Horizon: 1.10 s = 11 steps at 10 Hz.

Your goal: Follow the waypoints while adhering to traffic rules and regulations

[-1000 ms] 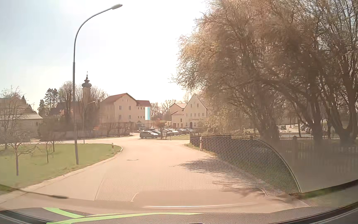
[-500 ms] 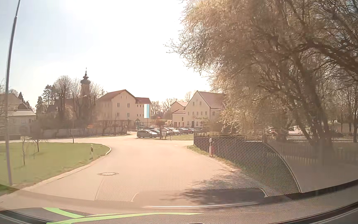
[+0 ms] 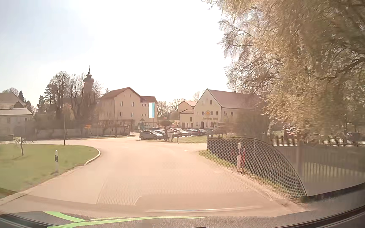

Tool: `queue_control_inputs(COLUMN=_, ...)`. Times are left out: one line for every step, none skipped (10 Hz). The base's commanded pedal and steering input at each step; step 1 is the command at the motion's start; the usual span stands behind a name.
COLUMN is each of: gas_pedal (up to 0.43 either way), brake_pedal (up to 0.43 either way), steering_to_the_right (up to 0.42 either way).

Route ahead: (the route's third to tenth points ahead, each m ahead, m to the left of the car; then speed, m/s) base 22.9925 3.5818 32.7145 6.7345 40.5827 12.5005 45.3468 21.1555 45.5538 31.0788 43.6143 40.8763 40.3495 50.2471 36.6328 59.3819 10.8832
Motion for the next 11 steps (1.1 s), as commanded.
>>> queue_control_inputs(gas_pedal=0.000, brake_pedal=0.091, steering_to_the_right=-0.032)
queue_control_inputs(gas_pedal=0.000, brake_pedal=0.098, steering_to_the_right=-0.032)
queue_control_inputs(gas_pedal=0.000, brake_pedal=0.110, steering_to_the_right=-0.033)
queue_control_inputs(gas_pedal=0.000, brake_pedal=0.122, steering_to_the_right=-0.036)
queue_control_inputs(gas_pedal=0.000, brake_pedal=0.122, steering_to_the_right=-0.040)
queue_control_inputs(gas_pedal=0.000, brake_pedal=0.128, steering_to_the_right=-0.044)
queue_control_inputs(gas_pedal=0.000, brake_pedal=0.134, steering_to_the_right=-0.047)
queue_control_inputs(gas_pedal=0.000, brake_pedal=0.140, steering_to_the_right=-0.047)
queue_control_inputs(gas_pedal=0.000, brake_pedal=0.146, steering_to_the_right=-0.048)
queue_control_inputs(gas_pedal=0.000, brake_pedal=0.159, steering_to_the_right=-0.051)
queue_control_inputs(gas_pedal=0.000, brake_pedal=0.159, steering_to_the_right=-0.055)
